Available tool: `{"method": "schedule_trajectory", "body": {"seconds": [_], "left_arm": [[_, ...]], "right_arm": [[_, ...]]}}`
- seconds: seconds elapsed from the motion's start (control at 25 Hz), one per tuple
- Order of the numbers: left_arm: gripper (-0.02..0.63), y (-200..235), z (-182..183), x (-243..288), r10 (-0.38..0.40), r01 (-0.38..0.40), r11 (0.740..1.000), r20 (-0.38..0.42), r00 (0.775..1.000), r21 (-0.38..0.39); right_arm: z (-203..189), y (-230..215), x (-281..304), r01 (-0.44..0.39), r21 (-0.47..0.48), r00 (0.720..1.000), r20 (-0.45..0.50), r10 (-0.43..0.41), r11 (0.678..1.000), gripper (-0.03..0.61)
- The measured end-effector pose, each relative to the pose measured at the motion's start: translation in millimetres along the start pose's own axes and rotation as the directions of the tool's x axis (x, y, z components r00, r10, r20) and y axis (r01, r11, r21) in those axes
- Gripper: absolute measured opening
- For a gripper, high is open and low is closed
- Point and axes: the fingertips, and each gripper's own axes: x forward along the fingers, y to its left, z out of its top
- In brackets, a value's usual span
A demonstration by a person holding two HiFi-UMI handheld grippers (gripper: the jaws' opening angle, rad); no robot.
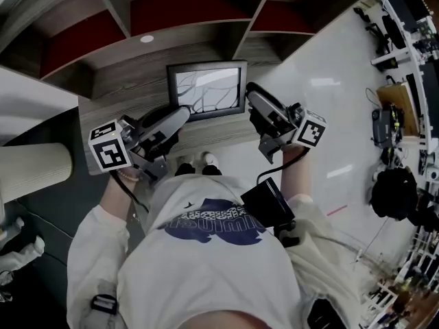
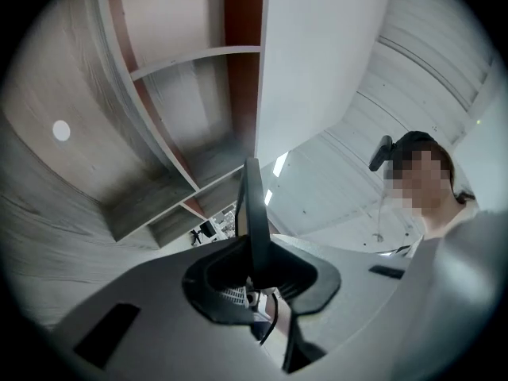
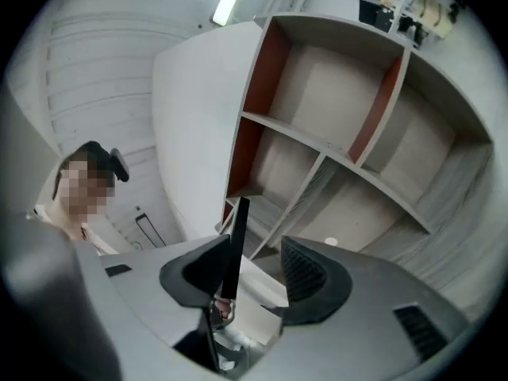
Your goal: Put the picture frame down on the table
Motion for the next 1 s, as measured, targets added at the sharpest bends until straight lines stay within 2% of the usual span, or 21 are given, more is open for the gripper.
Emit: {"method": "schedule_trajectory", "body": {"seconds": [0.2,0.32,0.48,0.76,1.0], "left_arm": [[0.064,7.6,-0.8,-1.1,-0.044,0.042,0.998,-0.027,0.999,-0.047],[0.064,15.1,-3.0,0.3,-0.058,0.054,0.996,-0.047,0.997,-0.076],[0.064,20.5,-5.2,0.7,-0.111,0.102,0.985,-0.059,0.992,-0.139],[0.065,32.0,-8.6,1.6,-0.164,0.143,0.968,-0.085,0.983,-0.205],[0.064,56.6,-15.8,-0.5,-0.150,0.121,0.962,-0.103,0.983,-0.246]], "right_arm": [[-2.4,0.8,-4.6,-0.076,0.070,0.997,0.023,0.075,0.995,0.199],[-6.0,9.9,-4.0,-0.122,0.069,0.992,0.001,0.122,0.990,0.199],[-21.4,9.7,-1.0,-0.121,0.048,0.989,-0.081,0.124,0.992,0.194],[-31.4,10.4,-2.1,-0.121,0.062,0.985,-0.113,0.127,0.991,0.128],[-40.2,-9.2,-1.6,-0.039,0.071,0.988,-0.145,0.049,0.997,0.086]]}}
